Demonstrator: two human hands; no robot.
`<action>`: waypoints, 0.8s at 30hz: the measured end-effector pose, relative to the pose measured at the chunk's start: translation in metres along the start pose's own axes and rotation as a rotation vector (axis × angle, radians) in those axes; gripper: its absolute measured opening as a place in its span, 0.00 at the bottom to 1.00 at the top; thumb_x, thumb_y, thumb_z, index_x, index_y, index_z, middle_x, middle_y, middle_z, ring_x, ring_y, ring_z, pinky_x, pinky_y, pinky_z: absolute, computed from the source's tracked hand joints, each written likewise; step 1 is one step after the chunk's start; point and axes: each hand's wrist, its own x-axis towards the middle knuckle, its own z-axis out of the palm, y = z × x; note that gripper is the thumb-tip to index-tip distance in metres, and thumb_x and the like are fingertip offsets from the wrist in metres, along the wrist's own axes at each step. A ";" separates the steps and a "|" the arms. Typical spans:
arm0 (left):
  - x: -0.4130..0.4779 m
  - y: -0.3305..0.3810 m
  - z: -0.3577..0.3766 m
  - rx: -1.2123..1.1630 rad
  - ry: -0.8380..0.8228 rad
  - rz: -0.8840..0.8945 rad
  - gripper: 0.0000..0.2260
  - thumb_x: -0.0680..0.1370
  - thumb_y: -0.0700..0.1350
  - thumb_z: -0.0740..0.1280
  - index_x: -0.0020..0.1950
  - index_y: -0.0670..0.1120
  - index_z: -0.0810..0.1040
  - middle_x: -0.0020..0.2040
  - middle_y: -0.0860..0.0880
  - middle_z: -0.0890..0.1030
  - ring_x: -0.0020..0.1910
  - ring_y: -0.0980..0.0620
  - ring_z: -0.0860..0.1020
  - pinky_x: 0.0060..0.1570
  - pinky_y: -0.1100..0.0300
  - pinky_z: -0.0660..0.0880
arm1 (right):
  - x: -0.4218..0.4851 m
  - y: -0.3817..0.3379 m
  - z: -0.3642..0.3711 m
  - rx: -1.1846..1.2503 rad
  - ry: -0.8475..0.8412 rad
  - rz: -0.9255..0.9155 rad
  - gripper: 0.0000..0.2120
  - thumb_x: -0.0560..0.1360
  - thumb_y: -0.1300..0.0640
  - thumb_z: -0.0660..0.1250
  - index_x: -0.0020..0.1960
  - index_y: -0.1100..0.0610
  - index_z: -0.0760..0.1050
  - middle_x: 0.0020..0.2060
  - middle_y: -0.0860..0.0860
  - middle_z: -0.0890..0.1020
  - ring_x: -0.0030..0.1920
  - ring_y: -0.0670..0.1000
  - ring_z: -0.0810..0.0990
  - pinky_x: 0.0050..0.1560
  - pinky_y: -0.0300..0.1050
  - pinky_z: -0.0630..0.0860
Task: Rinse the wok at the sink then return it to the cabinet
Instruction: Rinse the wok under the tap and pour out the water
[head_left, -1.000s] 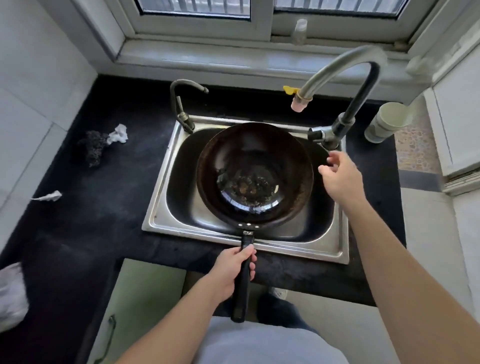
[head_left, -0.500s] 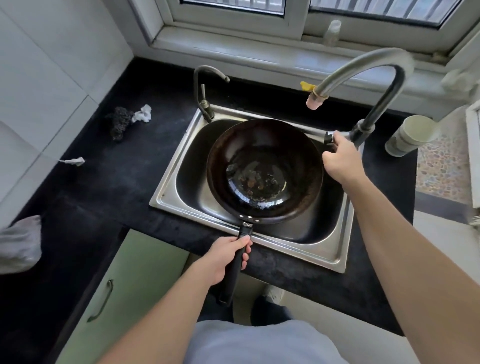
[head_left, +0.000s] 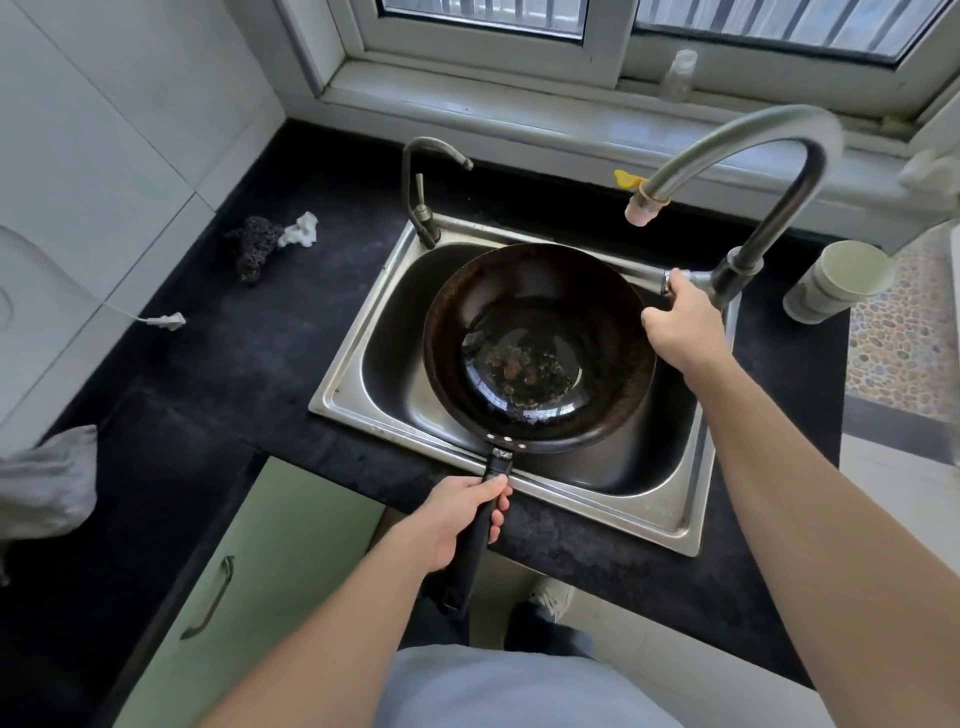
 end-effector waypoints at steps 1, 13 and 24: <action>0.000 0.000 0.000 -0.001 -0.002 0.000 0.09 0.80 0.44 0.67 0.51 0.39 0.79 0.37 0.48 0.77 0.31 0.54 0.74 0.33 0.62 0.74 | -0.001 -0.001 0.000 0.000 -0.001 0.006 0.32 0.78 0.62 0.60 0.80 0.54 0.56 0.76 0.58 0.67 0.68 0.57 0.73 0.56 0.40 0.64; -0.001 0.004 -0.002 0.009 -0.013 -0.023 0.09 0.80 0.43 0.67 0.53 0.38 0.80 0.37 0.48 0.77 0.31 0.54 0.75 0.34 0.61 0.75 | 0.000 -0.003 -0.001 -0.034 -0.007 -0.019 0.28 0.77 0.62 0.60 0.77 0.56 0.61 0.73 0.59 0.70 0.49 0.52 0.76 0.48 0.43 0.69; -0.003 0.007 -0.003 0.020 -0.022 -0.047 0.10 0.80 0.43 0.66 0.55 0.37 0.79 0.38 0.48 0.78 0.32 0.54 0.75 0.35 0.61 0.76 | -0.013 -0.005 0.000 0.000 0.016 -0.021 0.31 0.78 0.61 0.62 0.79 0.55 0.58 0.75 0.57 0.68 0.69 0.56 0.72 0.67 0.47 0.69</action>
